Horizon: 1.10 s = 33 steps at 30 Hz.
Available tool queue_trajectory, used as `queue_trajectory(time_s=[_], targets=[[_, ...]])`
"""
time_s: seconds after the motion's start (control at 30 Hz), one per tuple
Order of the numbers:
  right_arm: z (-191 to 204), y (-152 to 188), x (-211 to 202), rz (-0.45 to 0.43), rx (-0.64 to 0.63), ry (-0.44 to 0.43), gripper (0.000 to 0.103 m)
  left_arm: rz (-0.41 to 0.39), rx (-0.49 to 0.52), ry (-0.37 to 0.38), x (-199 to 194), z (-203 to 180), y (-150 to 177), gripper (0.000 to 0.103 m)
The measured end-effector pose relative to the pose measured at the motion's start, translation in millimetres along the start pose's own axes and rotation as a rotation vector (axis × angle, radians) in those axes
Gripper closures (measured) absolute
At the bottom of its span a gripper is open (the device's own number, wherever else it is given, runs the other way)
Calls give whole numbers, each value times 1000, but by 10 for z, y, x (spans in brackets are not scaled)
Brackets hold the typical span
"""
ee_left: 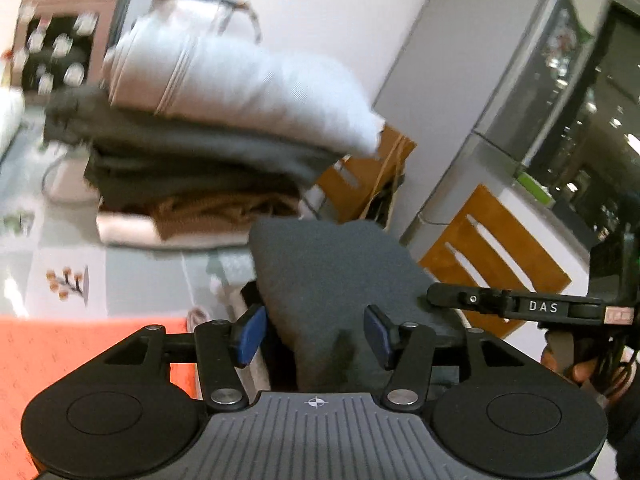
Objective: Fold clothes
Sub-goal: 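Lower the folded garment onto the black clothes stack and open both grippers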
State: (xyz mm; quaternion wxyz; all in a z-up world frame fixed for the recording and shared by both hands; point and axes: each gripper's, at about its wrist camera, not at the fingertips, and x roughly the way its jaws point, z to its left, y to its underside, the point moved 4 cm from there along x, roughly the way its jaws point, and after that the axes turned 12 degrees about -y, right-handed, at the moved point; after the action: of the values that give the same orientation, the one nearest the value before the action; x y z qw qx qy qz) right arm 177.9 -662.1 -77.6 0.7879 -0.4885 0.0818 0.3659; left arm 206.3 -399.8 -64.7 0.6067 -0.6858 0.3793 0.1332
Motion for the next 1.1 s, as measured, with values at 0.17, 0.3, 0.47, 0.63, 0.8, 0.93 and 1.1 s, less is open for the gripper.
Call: queue_trajectory(time_s=[0.17,0.3,0.47,0.63,0.8,0.93,1.1], targets=[[333,-45,-178,-6,-123,26,51,8,63,41,-98,-135,2,51],[539,12,-102,32,-193,-6,51,36,99,60,-54,-213,84,56],[529,182,116,110,-225,51,52,76,136,47,74,-244,202,56],[517,240,155,121,-206,69,52,80,136,49,49,-234,208,55],[672,174,-14,110,-203,86,49,57,119,29,-189,-215,145,43],[821,173,-192,94,-190,105,36,21,102,13,-486,-191,130,27],[1136,232,-460,71,-206,121,21,-10,99,-33,-864,-134,153,3]])
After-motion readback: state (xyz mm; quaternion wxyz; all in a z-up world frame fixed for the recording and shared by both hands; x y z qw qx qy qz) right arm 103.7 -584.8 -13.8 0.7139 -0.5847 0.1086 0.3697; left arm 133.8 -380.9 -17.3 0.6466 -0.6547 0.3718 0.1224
